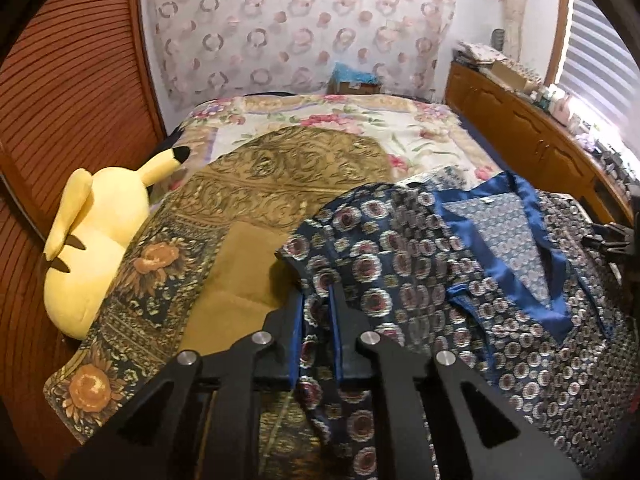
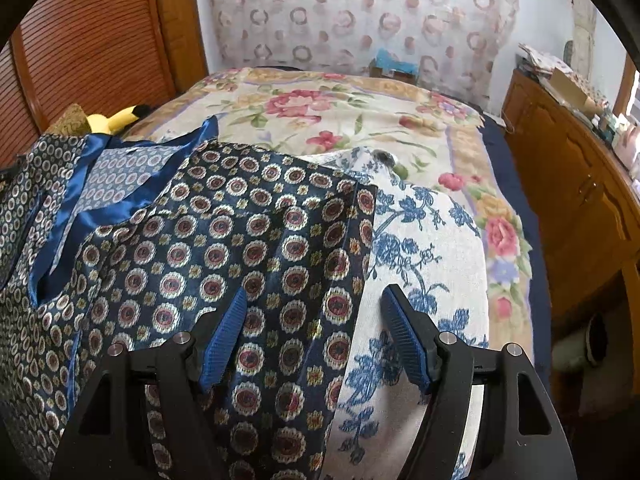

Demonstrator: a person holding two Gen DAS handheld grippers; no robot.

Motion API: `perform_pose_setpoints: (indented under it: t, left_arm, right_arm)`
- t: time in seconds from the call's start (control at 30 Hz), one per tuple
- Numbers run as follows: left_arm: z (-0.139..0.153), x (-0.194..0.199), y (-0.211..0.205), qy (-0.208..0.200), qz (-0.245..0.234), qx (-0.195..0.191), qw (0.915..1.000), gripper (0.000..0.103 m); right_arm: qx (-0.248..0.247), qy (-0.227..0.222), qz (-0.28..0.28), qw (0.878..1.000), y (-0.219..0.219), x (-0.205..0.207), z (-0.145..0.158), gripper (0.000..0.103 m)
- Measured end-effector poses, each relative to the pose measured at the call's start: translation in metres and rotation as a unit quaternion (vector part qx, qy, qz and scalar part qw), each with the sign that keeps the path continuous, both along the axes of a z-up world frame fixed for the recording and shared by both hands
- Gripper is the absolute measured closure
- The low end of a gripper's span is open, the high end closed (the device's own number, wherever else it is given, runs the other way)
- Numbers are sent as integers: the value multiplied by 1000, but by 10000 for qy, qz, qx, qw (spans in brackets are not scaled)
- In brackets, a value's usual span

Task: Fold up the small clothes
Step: 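Grasp the shirt edge with the right tool while the left tool holds its edge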

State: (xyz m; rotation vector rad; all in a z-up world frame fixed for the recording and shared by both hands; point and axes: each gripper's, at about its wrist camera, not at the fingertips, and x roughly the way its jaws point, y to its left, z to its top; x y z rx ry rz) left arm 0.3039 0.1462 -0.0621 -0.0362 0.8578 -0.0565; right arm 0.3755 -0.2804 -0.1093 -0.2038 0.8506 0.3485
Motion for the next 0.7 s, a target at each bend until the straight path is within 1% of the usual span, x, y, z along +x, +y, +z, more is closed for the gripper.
perform_pose_setpoints:
  t: [0.03,0.07,0.13,0.17,0.2,0.23,0.27,0.3,0.37,0.47,0.57,0.63,0.7]
  left_arm:
    - [-1,1,3,17,46,1,10000,89]
    - [-3,1,5,26,72,-27,10000,88]
    - [-6,2,9,40,89,-127,9999,88]
    - [-8,2,11,43,67,-170,9998,88]
    - [-8,2,11,30,40,-193,9998,90]
    - [-8,1,10,21,11,-216,9998,94]
    - [-7,0,9,5,-42,-244,9997,98]
    - [-6,-1,8,-22,-59,-233,9997,102]
    - [1,-7,3,-123,-109,-290,9994,103]
    - [15,-21,-4,-348,-163,-295,9988,103]
    - [33,-41,-10,-593,-281,-322,9973,103]
    - [45,-58,-14,-776,-376,-370,9956,103]
    - [53,-73,-15,-868,-494,-451,9940,103]
  right_arm:
    - [-4,1,18,10000,1,3,1,39]
    - [-1,1,37,10000,2,5,2,42]
    - [29,20,61,10000,2,11,3,54]
    - [53,31,61,10000,1,14,4,57]
    - [82,35,48,9999,0,16,4,65]
    - [127,43,33,9999,-2,19,5,77]
    - [198,65,44,9998,-3,21,5,84]
    - [329,101,69,9994,-5,23,6,101]
    - [356,58,-65,9993,-7,22,8,101]
    - [429,-172,-131,9988,-7,10,15,102]
    - [622,-432,-142,9970,-9,-9,32,103]
    - [654,-605,-98,9960,-9,-25,45,103]
    - [641,-727,-61,9953,-9,-44,58,103]
